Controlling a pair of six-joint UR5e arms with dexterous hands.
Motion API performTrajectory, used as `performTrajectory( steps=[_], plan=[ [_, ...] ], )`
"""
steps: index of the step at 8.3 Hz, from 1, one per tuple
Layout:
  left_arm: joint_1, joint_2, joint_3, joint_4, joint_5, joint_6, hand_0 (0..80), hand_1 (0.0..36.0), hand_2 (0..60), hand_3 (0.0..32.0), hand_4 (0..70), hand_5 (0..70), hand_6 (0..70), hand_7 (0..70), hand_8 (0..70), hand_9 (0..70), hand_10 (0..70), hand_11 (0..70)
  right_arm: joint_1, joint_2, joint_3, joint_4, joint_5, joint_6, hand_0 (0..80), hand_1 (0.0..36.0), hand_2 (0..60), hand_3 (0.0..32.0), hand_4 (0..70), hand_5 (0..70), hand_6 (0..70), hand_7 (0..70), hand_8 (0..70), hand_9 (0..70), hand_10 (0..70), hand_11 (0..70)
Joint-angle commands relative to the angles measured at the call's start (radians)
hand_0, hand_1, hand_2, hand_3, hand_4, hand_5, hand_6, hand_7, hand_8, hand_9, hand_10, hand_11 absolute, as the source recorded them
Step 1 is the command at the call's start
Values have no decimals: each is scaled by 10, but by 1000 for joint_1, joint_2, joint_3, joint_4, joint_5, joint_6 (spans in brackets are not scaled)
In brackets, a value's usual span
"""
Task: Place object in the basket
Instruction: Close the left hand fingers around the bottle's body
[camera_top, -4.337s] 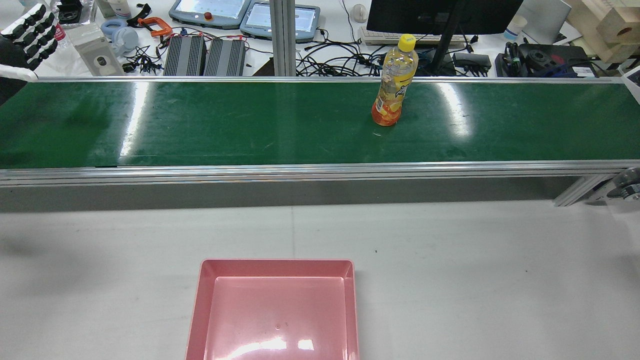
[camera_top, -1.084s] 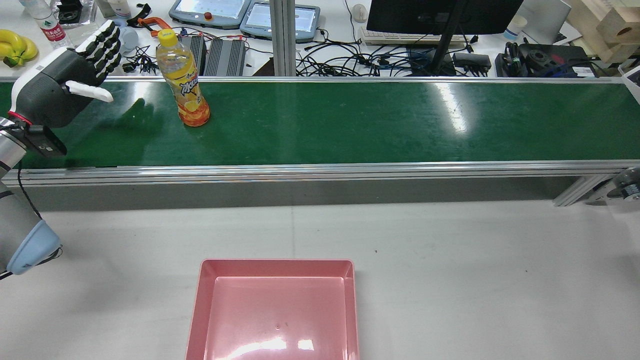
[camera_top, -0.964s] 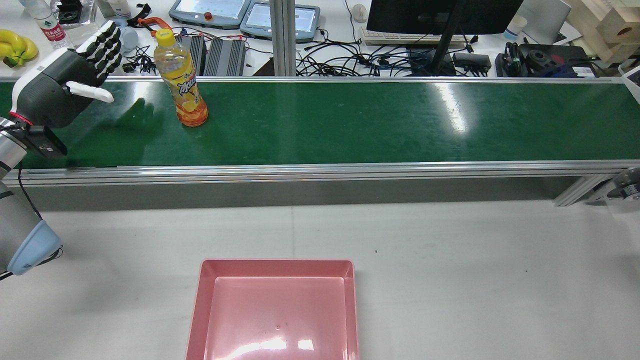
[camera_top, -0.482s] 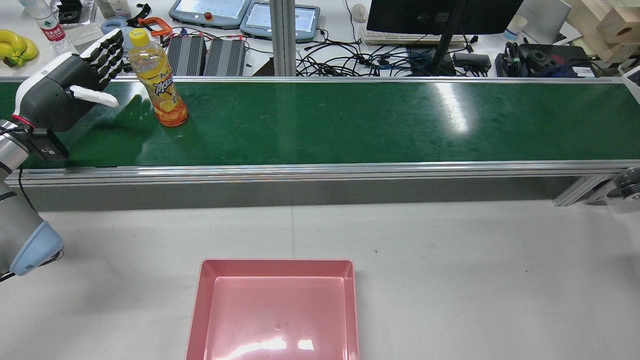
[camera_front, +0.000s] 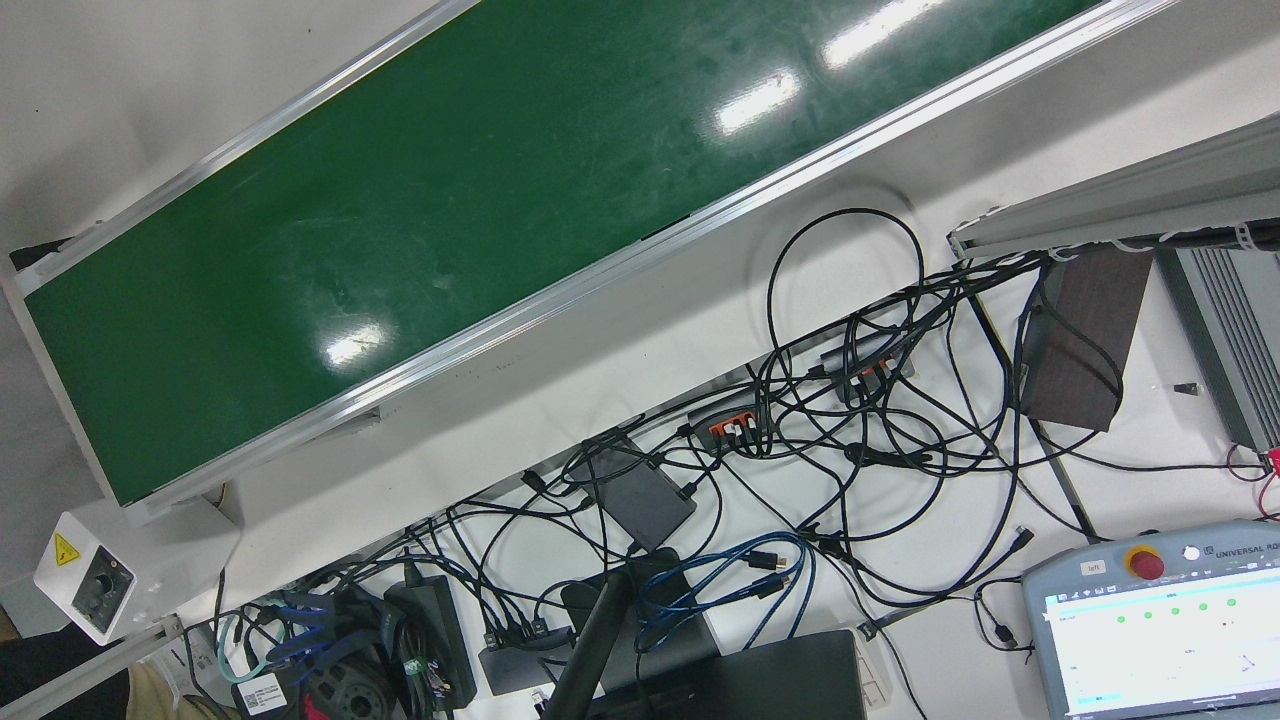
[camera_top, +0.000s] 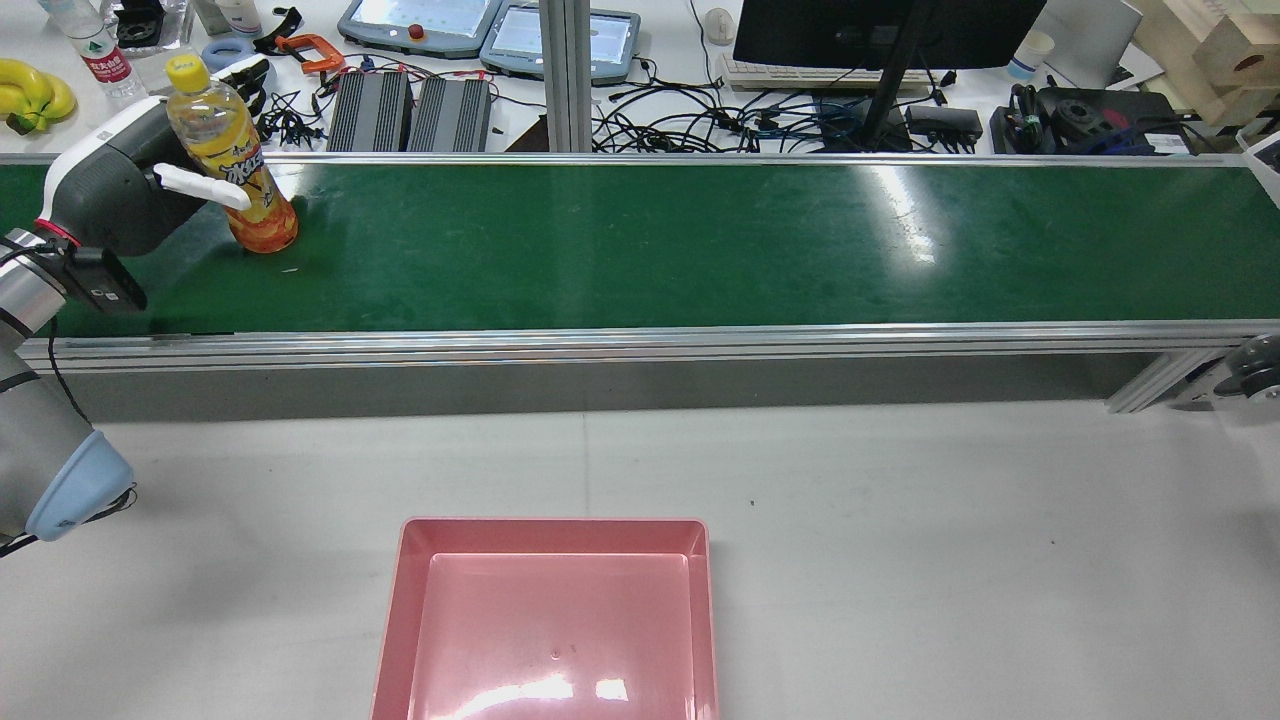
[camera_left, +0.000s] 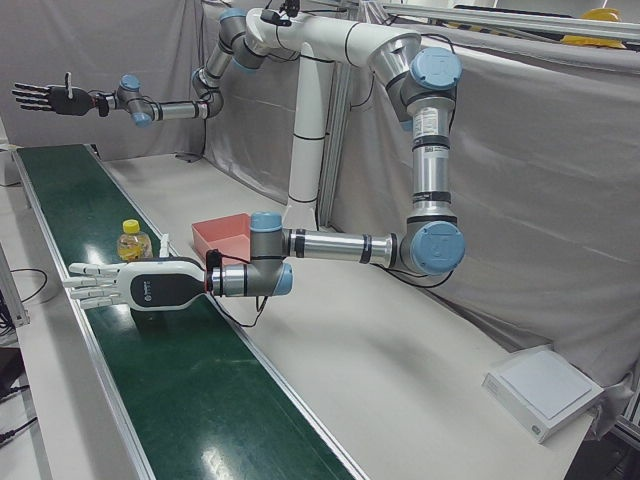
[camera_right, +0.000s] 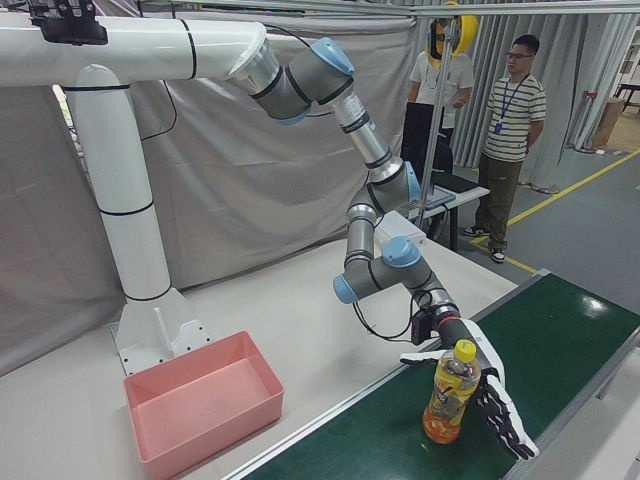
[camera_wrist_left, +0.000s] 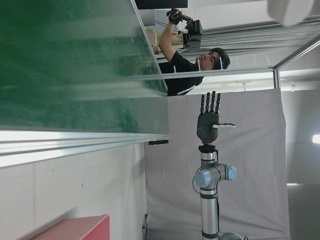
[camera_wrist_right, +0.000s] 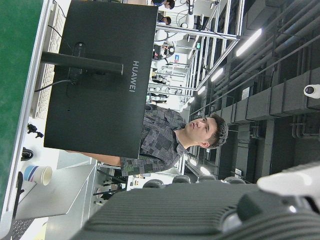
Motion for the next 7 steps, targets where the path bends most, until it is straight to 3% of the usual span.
performTrajectory(
  steps=[1, 2, 3, 4, 6, 7],
  plan=[
    [-10, 4, -85, 100, -48, -13, 686, 112, 0, 0, 28, 343, 0, 65, 20, 50, 138, 224, 0, 0, 0, 1, 0, 0, 0, 0, 0, 0, 0, 0, 0, 0, 0, 0, 0, 0],
    [-10, 13, -124, 149, -139, -9, 800, 152, 0, 0, 389, 569, 79, 305, 185, 312, 498, 700, 0, 0, 0, 1, 0, -1, 0, 0, 0, 0, 0, 0, 0, 0, 0, 0, 0, 0],
    [-8, 13, -144, 186, -152, 1, 800, 200, 191, 0, 700, 700, 700, 700, 700, 700, 700, 700, 0, 0, 0, -1, 0, 0, 0, 0, 0, 0, 0, 0, 0, 0, 0, 0, 0, 0],
    [-7, 12, -164, 220, -155, 25, 800, 228, 600, 0, 700, 700, 700, 700, 700, 700, 700, 700, 0, 0, 0, 1, 0, 0, 0, 0, 0, 0, 0, 0, 0, 0, 0, 0, 0, 0],
    [-5, 5, -286, 353, -156, 82, 722, 257, 600, 0, 700, 700, 700, 700, 700, 700, 700, 700, 0, 0, 0, 1, 0, 0, 0, 0, 0, 0, 0, 0, 0, 0, 0, 0, 0, 0],
    [-4, 5, -320, 377, -156, 80, 694, 254, 600, 0, 700, 700, 700, 700, 700, 700, 700, 700, 0, 0, 0, 1, 0, 0, 0, 0, 0, 0, 0, 0, 0, 0, 0, 0, 0, 0]
  ],
)
